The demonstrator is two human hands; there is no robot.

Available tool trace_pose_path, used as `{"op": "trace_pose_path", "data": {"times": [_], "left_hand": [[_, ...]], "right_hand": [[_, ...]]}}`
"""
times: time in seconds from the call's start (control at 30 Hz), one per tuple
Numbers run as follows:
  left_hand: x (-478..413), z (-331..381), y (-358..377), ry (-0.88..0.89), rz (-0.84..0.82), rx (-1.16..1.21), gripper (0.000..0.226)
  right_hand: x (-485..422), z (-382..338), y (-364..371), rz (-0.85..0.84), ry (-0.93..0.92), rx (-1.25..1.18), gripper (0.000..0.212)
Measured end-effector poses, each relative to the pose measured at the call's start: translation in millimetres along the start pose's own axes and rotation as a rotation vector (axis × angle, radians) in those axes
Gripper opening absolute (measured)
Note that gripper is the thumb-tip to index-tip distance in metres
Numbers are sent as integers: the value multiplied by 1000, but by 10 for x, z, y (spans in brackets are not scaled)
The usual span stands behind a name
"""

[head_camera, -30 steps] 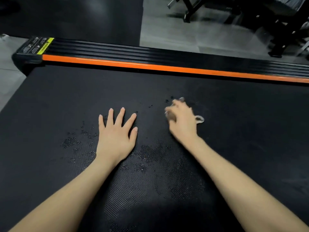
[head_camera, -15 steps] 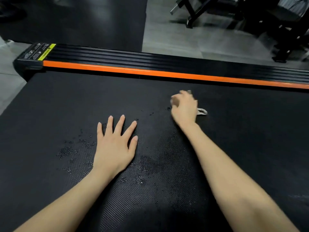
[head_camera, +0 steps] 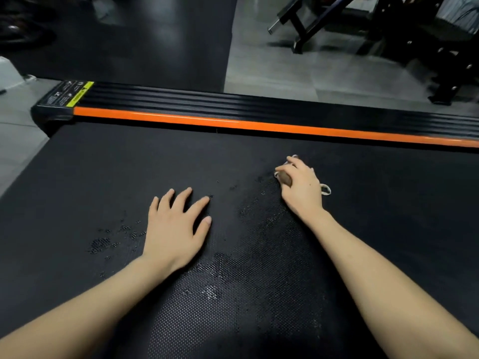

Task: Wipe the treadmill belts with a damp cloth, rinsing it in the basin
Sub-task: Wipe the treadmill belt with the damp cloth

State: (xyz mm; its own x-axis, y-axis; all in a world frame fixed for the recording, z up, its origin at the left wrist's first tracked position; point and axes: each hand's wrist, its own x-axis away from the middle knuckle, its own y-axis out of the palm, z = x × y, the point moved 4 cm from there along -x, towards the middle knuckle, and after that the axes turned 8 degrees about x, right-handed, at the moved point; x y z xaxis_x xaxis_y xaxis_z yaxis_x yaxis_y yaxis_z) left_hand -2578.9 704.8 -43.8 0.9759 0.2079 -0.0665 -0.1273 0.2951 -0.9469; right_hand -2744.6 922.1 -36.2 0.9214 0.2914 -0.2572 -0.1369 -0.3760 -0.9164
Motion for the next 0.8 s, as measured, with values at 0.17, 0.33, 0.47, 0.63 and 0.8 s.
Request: {"op": "trace_pose_path", "data": {"times": [0.17,0.33,0.47,0.63,0.8], "left_hand": [[-633,-87,-71,-17,-13,-88,76],[-750,-196,124,-56,16,-74,77],[-758,-196,127,-50,39,-57,77],[-757,-190,152,-36,39,-95,78],[-737,-202,129,-23,44,-80,78]], "right_hand": [[-26,25,2,11,-25,-11,27],[-288,298,-14,90,37,40,35],[-708,448,9,212,493,141,40],[-934,-501,383,171,249,165,25],[-858,-736,449,48,-194,41,24]]}}
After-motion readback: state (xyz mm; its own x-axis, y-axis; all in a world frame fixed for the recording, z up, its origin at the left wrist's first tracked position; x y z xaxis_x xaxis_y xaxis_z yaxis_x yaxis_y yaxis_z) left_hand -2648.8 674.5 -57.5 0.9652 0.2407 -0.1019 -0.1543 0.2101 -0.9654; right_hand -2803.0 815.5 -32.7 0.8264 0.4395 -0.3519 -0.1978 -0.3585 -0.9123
